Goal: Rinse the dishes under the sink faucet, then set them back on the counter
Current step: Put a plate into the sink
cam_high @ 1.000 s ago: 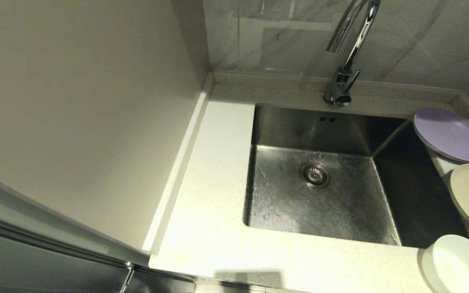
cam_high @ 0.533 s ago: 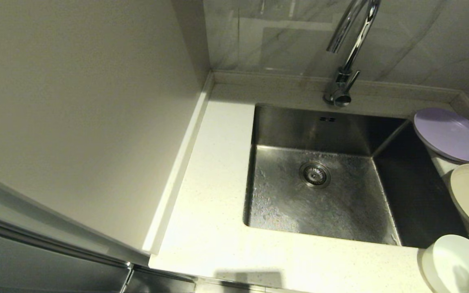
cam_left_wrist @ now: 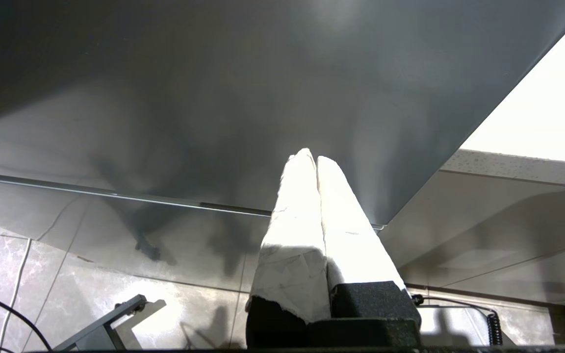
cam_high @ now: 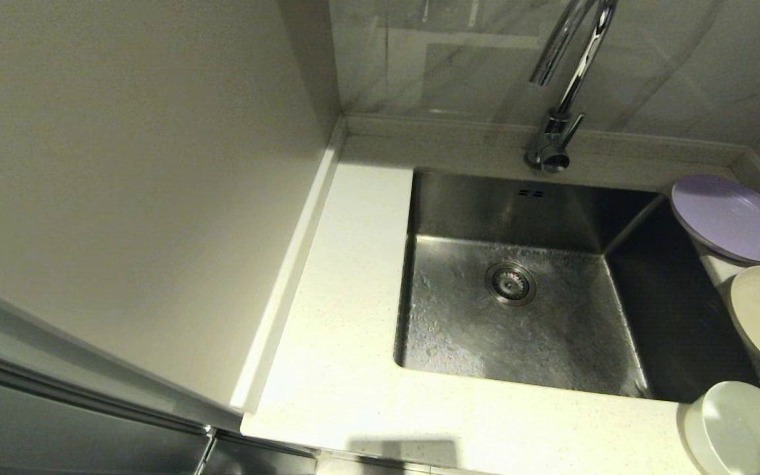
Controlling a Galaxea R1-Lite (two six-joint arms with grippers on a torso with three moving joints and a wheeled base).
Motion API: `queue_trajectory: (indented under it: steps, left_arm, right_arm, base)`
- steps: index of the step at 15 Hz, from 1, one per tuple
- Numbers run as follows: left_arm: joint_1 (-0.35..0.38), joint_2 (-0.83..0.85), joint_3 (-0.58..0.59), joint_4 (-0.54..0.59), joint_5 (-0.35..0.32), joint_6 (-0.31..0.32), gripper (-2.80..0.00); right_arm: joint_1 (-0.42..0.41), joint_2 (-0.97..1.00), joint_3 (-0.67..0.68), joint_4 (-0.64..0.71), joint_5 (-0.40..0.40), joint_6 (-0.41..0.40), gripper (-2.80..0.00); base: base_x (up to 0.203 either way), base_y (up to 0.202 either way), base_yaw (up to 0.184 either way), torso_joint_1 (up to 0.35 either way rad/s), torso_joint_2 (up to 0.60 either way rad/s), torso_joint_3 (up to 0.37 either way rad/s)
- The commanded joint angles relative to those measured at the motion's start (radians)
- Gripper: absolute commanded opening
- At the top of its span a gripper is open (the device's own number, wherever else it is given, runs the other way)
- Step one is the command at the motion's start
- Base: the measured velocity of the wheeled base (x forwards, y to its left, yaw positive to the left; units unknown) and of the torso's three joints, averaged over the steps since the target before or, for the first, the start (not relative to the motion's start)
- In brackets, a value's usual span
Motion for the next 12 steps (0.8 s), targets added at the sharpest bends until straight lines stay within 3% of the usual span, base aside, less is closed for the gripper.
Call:
queue_trajectory:
  steps: [1, 3, 7, 12]
  left_arm:
    - [0.0, -0.003, 0.0, 0.0, 0.0, -0.001, -2.8]
    - [0.0, -0.003, 0.0, 0.0, 0.0, -0.001, -2.8]
    - [0.0, -0.003, 0.0, 0.0, 0.0, -0.001, -2.8]
    - [0.0, -0.003, 0.0, 0.0, 0.0, -0.001, -2.8]
  right_arm:
    - [0.0, 0.107, -0.019, -0.002, -0.045, -0.042, -2.8]
    - [-0.006, 0.172, -0.052, -0.044, -0.093, -0.118, -2.8]
    - [-0.071, 0.31, -0.067, -0.191, -0.103, -0.244, -2.8]
    - [-0.11, 0.456, -0.14, -0.202, -0.105, -0.334, -2.8]
  base:
    - [0.0, 0.0, 0.0, 0.0, 0.0, 0.0]
    - [0.0, 0.0, 0.0, 0.0, 0.0, 0.0]
    - [0.0, 0.0, 0.0, 0.0, 0.0, 0.0]
    - [0.0, 0.0, 0.0, 0.0, 0.0, 0.0]
